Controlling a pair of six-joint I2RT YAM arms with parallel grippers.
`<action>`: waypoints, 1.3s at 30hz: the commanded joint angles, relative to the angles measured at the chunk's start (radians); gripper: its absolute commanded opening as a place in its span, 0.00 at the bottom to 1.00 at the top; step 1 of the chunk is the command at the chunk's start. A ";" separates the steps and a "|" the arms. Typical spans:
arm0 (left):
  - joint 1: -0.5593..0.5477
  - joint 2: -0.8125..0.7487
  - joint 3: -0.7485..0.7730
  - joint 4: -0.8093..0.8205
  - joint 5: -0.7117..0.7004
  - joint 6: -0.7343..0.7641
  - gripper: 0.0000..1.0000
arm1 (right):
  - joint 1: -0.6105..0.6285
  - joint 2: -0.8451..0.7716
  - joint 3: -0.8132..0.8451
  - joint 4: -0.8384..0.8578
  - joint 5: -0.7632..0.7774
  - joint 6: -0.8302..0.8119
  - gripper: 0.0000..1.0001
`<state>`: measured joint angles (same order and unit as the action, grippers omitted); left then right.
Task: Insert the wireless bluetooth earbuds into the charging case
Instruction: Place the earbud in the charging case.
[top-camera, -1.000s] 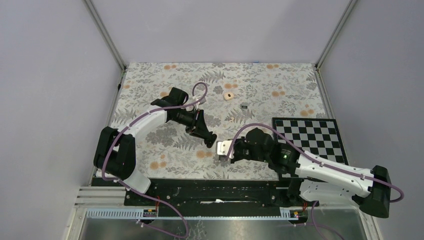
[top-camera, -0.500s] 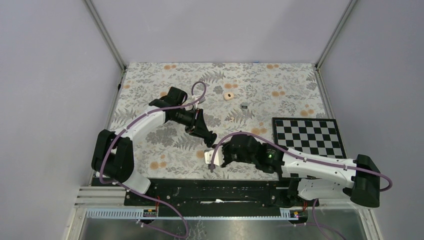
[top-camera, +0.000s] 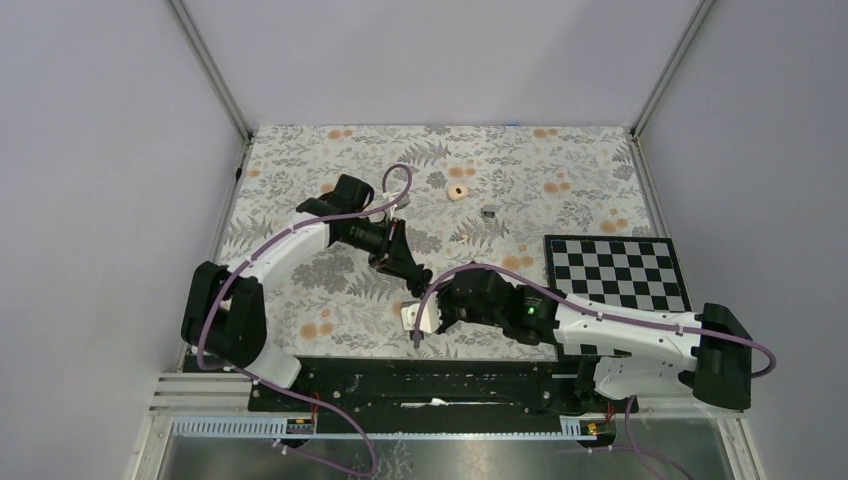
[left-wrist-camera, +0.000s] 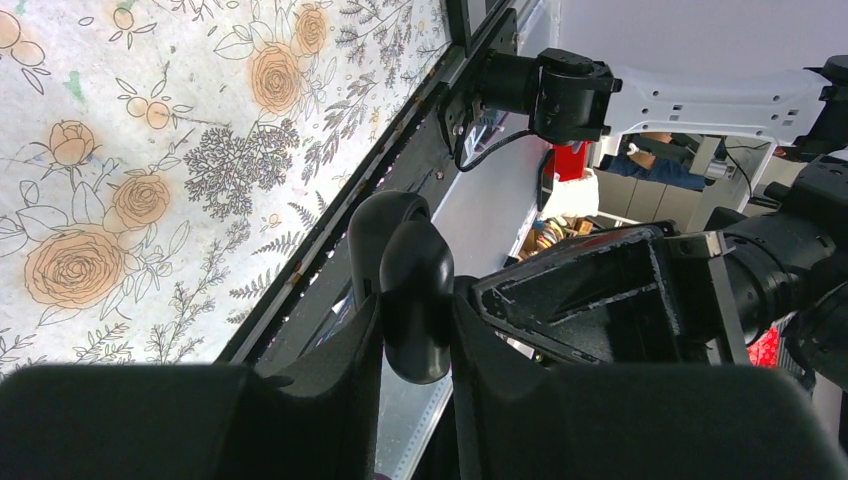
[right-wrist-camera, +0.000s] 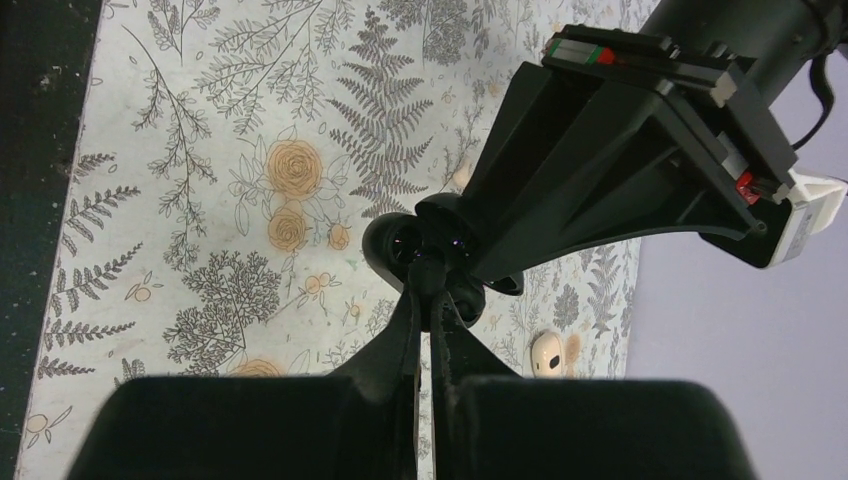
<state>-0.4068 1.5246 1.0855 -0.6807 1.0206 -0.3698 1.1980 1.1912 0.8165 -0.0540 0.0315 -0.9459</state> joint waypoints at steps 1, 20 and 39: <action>-0.004 -0.049 -0.012 0.007 0.034 0.017 0.00 | 0.010 0.018 0.036 0.044 0.020 -0.049 0.00; -0.013 -0.053 -0.015 0.007 0.037 0.012 0.00 | 0.011 0.051 0.021 0.109 0.015 -0.069 0.00; -0.013 -0.052 -0.015 0.007 0.038 0.010 0.00 | 0.023 0.057 0.007 0.011 0.026 -0.106 0.00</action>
<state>-0.4156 1.5089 1.0698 -0.6865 1.0233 -0.3664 1.2079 1.2392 0.8162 -0.0185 0.0433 -1.0199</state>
